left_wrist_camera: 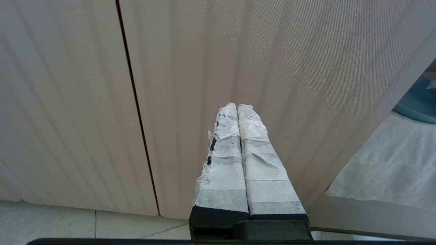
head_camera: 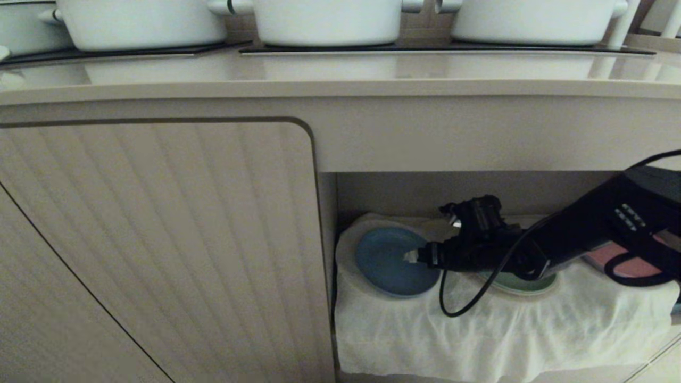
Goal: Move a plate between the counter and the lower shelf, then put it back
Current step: Pick up the plate in the cupboard
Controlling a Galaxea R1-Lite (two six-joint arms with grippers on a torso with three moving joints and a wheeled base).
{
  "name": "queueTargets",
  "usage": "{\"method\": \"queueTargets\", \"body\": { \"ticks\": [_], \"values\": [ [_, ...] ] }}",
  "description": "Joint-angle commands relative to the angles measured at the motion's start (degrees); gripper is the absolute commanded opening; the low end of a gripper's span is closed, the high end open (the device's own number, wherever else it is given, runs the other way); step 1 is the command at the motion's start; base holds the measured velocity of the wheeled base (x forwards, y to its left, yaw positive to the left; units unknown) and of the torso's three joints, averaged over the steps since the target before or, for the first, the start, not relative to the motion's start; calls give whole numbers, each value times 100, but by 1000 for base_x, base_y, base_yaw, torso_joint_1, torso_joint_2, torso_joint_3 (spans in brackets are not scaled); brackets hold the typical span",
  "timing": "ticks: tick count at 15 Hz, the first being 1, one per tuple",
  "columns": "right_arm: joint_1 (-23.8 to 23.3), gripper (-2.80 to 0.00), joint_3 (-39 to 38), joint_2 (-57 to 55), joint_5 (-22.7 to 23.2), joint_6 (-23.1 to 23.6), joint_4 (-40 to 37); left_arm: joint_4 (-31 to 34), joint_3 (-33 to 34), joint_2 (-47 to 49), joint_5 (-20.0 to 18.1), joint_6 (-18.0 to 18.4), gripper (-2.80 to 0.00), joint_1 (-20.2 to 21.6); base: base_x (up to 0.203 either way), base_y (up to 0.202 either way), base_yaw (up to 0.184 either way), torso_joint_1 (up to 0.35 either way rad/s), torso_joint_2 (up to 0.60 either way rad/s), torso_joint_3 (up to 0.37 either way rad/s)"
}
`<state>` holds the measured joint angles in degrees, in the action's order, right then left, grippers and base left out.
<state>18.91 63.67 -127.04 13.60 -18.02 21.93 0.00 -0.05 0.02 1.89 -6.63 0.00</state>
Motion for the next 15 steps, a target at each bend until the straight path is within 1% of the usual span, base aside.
{"method": "queueTargets", "body": {
  "ticks": [1,10,11,12,15],
  "values": [
    [25,0,31,-78,11,-9,13,0,4,-2,4,-5,-280,0,0,0,0,0,0,0],
    [17,0,23,-111,2,0,13,0,-4,-2,4,-5,-280,0,0,0,0,0,0,0],
    [17,-89,23,-111,2,-9,4,0,5,-2,4,-5,-280,0,0,0,0,0,0,0],
    [17,-280,23,-111,2,0,-2,0,4,-2,4,-5,-280,0,0,0,0,0,0,0],
    [17,-280,14,-146,-86,0,-13,0,5,-2,4,-5,-280,0,0,0,0,0,0,0]
  ]
}}
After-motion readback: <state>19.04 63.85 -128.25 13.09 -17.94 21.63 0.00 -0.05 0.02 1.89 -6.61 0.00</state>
